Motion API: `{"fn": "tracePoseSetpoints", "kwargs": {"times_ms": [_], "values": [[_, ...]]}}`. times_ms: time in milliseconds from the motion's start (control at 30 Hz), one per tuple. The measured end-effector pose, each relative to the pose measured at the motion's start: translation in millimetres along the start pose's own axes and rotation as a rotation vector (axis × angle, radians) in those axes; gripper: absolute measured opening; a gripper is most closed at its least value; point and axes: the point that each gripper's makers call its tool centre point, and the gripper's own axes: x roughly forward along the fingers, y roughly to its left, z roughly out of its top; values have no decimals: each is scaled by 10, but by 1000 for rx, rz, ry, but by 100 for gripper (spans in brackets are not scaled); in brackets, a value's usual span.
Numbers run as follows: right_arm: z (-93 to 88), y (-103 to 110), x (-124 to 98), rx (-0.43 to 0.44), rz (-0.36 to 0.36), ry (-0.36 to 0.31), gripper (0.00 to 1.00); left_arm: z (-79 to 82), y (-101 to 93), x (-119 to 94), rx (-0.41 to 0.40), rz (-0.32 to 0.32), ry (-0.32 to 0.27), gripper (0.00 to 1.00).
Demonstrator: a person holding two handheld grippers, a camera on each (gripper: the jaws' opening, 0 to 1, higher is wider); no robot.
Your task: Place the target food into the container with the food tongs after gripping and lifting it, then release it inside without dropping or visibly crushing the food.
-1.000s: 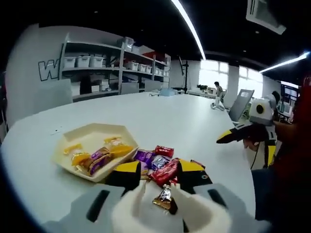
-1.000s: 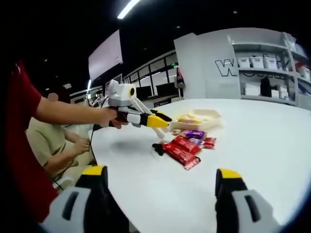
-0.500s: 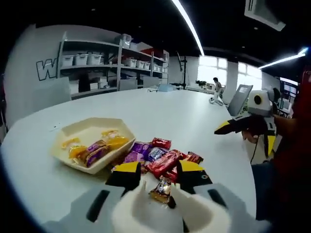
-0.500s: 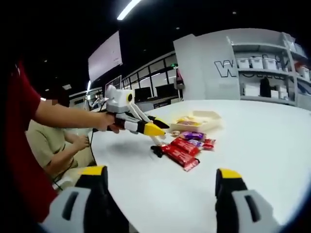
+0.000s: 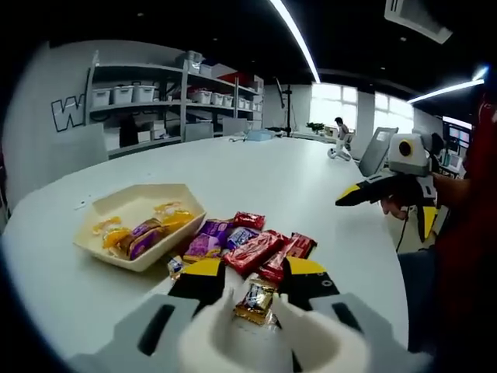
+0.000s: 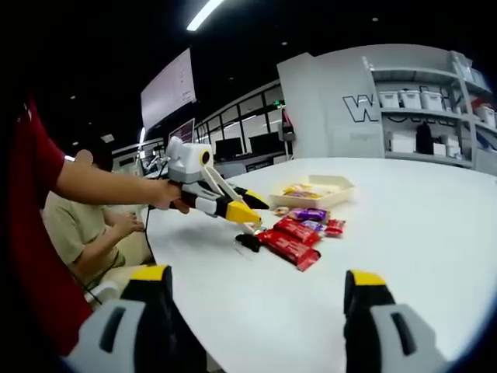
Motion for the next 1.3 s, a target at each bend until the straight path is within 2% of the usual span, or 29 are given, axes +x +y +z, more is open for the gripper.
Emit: {"fn": "tracePoseSetpoints", "kwargs": {"times_ms": [33, 233, 367, 567, 867, 1300], "values": [[-1, 1, 0, 2, 0, 0, 91, -3, -11, 3, -20, -11, 1, 26], [-1, 6, 6, 1, 2, 1, 91, -4, 0, 6, -26, -9, 3, 23], [6, 3, 10, -1, 4, 2, 91, 6, 52, -16, -32, 16, 1, 23], [14, -8, 15, 0, 5, 1, 91, 92, 112, -78, -58, 27, -28, 23], [17, -11, 16, 3, 4, -3, 91, 104, 145, -86, -67, 33, -28, 23], [-4, -24, -3, 8, -3, -3, 90, 217, 218, -106, -85, 39, -48, 23]]}}
